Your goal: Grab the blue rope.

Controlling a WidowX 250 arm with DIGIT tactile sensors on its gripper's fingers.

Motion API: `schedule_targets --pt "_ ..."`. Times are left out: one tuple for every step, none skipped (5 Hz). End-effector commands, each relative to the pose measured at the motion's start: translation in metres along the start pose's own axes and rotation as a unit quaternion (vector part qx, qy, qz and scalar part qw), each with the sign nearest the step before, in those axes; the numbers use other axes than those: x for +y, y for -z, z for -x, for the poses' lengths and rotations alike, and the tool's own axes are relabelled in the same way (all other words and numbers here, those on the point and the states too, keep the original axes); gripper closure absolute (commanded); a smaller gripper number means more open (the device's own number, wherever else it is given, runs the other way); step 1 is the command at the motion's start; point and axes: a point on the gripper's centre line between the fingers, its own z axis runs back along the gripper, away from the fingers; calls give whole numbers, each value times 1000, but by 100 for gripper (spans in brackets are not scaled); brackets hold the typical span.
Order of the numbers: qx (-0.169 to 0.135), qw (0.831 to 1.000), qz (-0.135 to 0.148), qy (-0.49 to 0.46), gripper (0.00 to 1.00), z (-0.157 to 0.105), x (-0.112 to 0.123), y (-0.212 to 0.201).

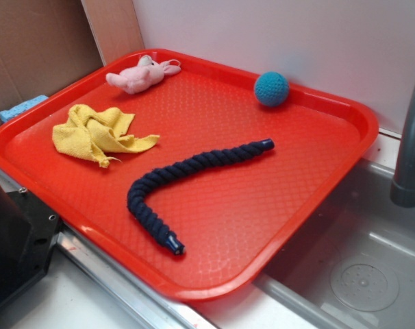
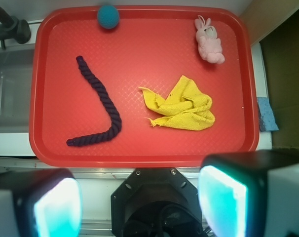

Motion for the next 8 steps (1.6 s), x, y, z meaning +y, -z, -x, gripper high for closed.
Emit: schedule_targets --pt "0 1000 0 0 0 0 0 0" --pt "-30 1000 5 -4 0 -10 -10 11" --pt "-44 999 2 -6 0 -28 -20 33" --pt "-79 997 -19 9 0 -47 -37 72" --pt "-73 997 -1 30 0 -67 -48 113" --pt "-67 997 7 48 0 -79 -51 145" --pt "-58 996 13 59 0 -86 -54 167" --pt "-41 996 13 83 0 -91 -59 201"
